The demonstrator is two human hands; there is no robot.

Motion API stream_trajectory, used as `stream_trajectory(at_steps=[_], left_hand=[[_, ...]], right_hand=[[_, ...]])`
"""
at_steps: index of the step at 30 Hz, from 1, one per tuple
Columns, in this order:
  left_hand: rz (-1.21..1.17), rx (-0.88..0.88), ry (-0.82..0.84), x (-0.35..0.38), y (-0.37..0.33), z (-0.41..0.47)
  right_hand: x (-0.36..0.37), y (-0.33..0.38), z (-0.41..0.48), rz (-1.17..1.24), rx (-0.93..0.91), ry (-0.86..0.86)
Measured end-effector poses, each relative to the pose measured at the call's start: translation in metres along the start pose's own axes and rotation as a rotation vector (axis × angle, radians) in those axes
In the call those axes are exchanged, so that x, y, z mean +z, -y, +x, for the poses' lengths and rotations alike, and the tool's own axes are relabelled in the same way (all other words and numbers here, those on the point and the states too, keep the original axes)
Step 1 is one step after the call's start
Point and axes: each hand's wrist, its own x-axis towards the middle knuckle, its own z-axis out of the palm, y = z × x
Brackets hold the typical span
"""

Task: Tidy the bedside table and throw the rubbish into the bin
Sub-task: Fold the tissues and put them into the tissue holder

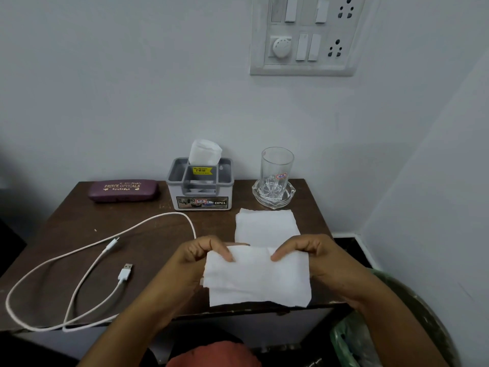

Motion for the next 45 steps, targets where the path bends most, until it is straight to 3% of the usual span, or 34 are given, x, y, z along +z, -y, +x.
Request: stream_trajectory(at_steps=[5,9,13,15,18,20,24,26,30,36,41,45], left_hand=[[0.014,0.073,0.186,-0.02,-0.003,-0.004],[-0.194,-0.139,0.277,-0.033,-0.018,0.0],[0.266,-0.254,0.357,-0.014,-0.04,0.005],[0.363,-0.26,0.384,-0.004,-0.042,0.007],[0.35,-0.251,0.304,0.003,-0.037,0.008],[0.3,-0.228,0.199,0.005,-0.03,0.006],[0.129,-0.128,-0.069,0.011,-0.017,0.002],[0.047,-0.023,-0.218,0.015,-0.008,0.002],[-0.018,0.118,-0.346,0.014,0.008,0.003],[-0.06,0.234,-0.303,-0.014,-0.01,0.023],[0.259,0.514,-0.355,-0.047,-0.07,0.067],[0.381,0.6,-0.354,-0.082,-0.096,0.11]], right_hand=[[-0.004,0.006,-0.002,-0.019,-0.123,0.025],[-0.006,0.018,0.0,-0.072,-0.205,0.151],[-0.003,0.029,0.011,-0.125,-0.207,0.303],[-0.002,0.032,0.017,-0.163,-0.193,0.347],[0.0,0.033,0.02,-0.174,-0.152,0.347],[0.004,0.028,0.022,-0.094,-0.14,0.228],[0.024,0.007,0.028,0.452,0.068,-0.038],[0.04,-0.003,0.022,0.526,0.122,-0.059],[0.071,-0.013,0.007,0.212,0.067,-0.006],[0.075,-0.002,0.035,-0.105,-0.053,-0.141],[0.063,0.05,0.114,-0.45,-0.271,-0.379],[0.066,0.08,0.183,-0.64,-0.316,-0.434]])
